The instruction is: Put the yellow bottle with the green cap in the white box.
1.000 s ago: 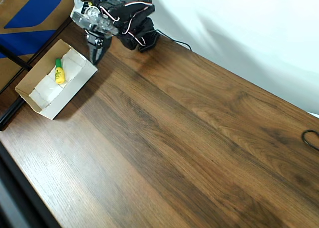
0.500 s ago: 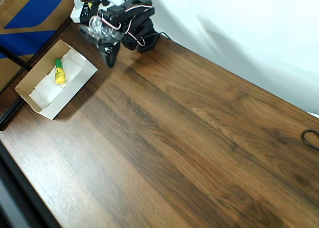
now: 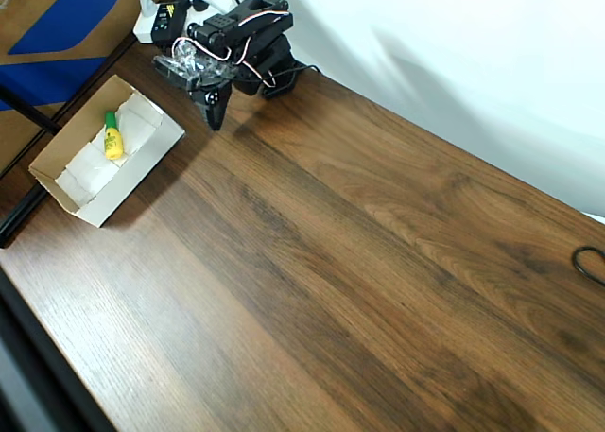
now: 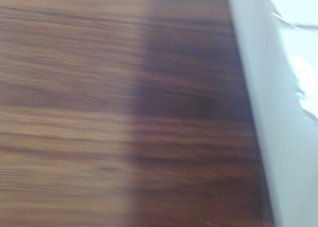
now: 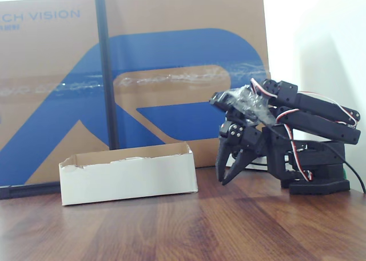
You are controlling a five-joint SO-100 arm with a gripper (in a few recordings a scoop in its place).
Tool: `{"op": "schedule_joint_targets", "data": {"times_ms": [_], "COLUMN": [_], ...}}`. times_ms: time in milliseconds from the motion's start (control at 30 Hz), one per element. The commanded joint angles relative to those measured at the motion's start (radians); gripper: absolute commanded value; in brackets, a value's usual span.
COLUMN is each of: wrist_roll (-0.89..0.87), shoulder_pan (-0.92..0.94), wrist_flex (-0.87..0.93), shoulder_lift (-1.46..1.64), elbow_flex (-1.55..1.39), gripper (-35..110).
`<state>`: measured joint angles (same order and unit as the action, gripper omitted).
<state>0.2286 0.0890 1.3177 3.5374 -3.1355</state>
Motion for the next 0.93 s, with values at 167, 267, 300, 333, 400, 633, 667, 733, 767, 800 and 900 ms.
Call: {"op": "schedule_joint_targets", "data": {"times_ms": [167,267,300,333,400,633,667,733,767,800,900], "wrist_roll": [0.043,0.043,0.043,0.043,0.043,0.048,0.048,0.048,0.048,0.048,0.048], "shoulder_pan": [0.012,0.012,0.012,0.012,0.012,0.012,0.012,0.012,0.012,0.012,0.012], "wrist_flex": [0.196,0.196,0.196,0.196,0.196,0.196,0.196,0.196,0.196,0.196,0.196], "shoulder_lift": [0.032,0.032,0.032,0.032,0.032,0.032,0.032,0.032,0.032,0.032,0.032], "elbow_flex": [0.037,0.037,0.037,0.037,0.037,0.037,0.037,0.037,0.037,0.037,0.037], "gripper": [0,0,0,0,0,0,0,0,0,0,0]}}
